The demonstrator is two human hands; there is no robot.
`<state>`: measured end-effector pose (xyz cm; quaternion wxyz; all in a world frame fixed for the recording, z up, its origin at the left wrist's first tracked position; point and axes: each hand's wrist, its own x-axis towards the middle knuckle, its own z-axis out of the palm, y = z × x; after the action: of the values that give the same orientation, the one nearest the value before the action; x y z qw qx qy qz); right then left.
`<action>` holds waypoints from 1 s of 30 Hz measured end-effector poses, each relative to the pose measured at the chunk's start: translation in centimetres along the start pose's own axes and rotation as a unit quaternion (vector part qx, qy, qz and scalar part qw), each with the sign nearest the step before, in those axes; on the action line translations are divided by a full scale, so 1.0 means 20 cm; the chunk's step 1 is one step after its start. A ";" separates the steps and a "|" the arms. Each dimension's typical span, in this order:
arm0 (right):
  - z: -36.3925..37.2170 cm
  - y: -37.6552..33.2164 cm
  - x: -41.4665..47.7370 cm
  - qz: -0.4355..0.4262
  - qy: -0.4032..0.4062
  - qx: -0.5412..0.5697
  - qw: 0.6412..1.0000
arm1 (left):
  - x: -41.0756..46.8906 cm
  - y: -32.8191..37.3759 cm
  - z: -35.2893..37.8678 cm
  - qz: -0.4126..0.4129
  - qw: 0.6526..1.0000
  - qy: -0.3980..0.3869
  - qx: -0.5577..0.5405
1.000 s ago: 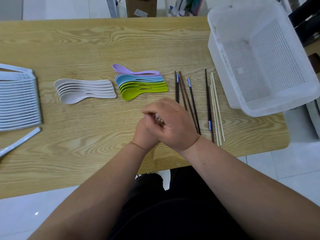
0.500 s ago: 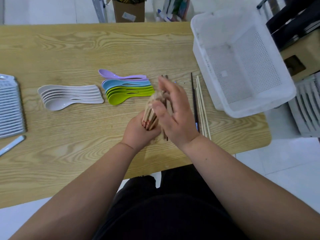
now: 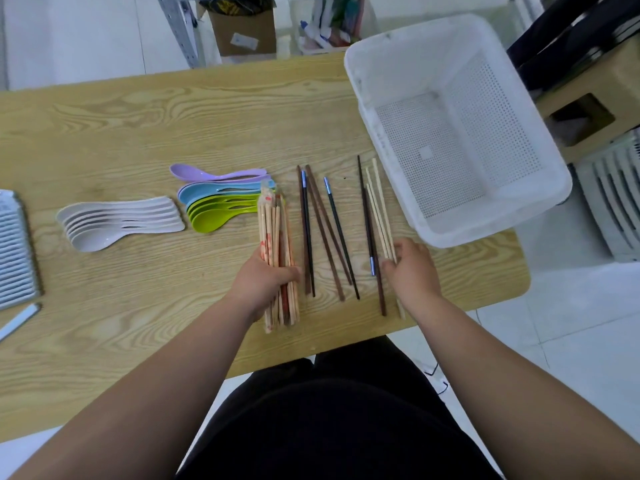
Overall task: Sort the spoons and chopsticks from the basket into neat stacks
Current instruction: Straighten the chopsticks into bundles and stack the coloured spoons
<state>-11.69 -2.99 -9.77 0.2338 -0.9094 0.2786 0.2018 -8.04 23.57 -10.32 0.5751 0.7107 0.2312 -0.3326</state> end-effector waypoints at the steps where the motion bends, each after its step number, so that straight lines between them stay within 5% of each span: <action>1: 0.00 -0.01 0.01 0.000 -0.003 -0.010 1.000 | 0.01 0.00 0.01 -0.004 1.000 0.000 -0.007; 13: -0.05 -0.06 0.06 0.001 -0.048 -0.067 0.997 | 0.04 0.03 0.08 -0.008 0.997 -0.032 -0.076; 19: -0.09 -0.07 -0.11 -0.003 -0.029 0.066 0.997 | -0.03 0.02 0.10 0.000 0.995 -0.036 -0.093; 23: -0.10 -0.25 -0.32 -0.056 -0.085 0.159 0.982 | -0.10 0.03 0.10 0.027 0.988 -0.048 -0.147; 30: -0.06 -0.52 -0.57 -0.128 -0.129 0.185 0.966 | -0.29 0.08 0.04 0.112 0.955 -0.079 -0.264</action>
<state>-13.81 8.67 0.16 0.4555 -0.8449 0.1597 0.2306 -11.09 22.67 -5.08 0.7921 0.5266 0.1835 -0.2481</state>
